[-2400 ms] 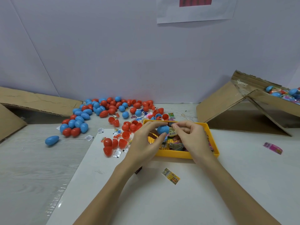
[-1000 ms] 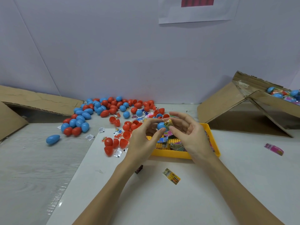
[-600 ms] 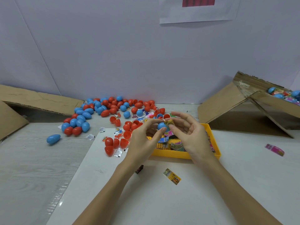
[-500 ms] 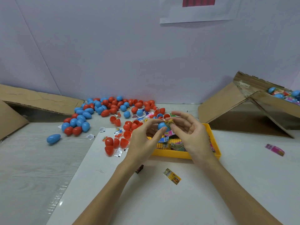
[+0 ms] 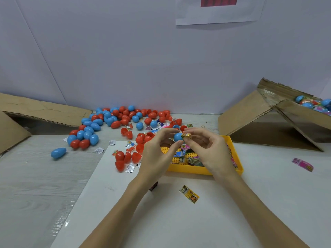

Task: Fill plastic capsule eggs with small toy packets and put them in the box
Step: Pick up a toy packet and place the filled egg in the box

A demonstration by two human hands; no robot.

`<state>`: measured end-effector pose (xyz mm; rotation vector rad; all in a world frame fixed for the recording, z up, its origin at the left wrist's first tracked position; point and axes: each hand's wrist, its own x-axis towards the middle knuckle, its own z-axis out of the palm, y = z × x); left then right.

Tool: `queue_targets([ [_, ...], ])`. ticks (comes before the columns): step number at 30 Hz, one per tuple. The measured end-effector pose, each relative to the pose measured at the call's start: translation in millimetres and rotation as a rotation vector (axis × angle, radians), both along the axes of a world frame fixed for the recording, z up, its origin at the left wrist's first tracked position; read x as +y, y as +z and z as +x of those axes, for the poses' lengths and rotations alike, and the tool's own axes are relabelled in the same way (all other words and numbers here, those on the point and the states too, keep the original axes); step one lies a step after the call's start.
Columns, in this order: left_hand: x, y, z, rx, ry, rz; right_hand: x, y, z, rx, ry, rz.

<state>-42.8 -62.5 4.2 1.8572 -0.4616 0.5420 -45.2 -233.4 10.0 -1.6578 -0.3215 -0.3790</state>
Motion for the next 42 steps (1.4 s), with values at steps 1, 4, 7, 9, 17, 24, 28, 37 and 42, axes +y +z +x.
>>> queue_targets([
  [1,0.1,-0.1,0.0,-0.005,-0.001,-0.007,0.4,0.0,-0.7,0.01,-0.001,-0.008],
  [4,0.0,-0.7,-0.1,-0.036,0.004,-0.053,1.6,1.5,-2.5,0.026,-0.011,0.006],
  [7,-1.0,-2.2,-0.7,-0.073,0.012,-0.1,3.6,2.8,-4.8,0.036,-0.029,0.04],
  [9,-2.0,-3.1,-1.2,-0.08,-0.009,-0.107,5.1,3.2,-6.1,0.051,-0.025,0.079],
  [17,1.0,-4.8,4.5,-0.22,0.001,0.173,11.7,5.7,-10.1,0.344,0.133,0.436],
  [24,-0.1,-4.7,5.5,-0.212,-0.068,0.242,10.9,11.3,-13.4,0.518,0.262,0.672],
  [28,0.9,-3.8,4.0,-0.203,-0.081,0.248,12.0,11.8,-13.2,0.572,0.271,0.702],
  [37,4.1,-0.2,0.7,-0.278,0.028,0.174,14.0,15.4,-13.5,0.628,0.318,0.711],
  [42,4.8,0.1,0.0,-0.239,0.009,0.119,13.9,17.0,-13.9,0.671,0.327,0.72],
])
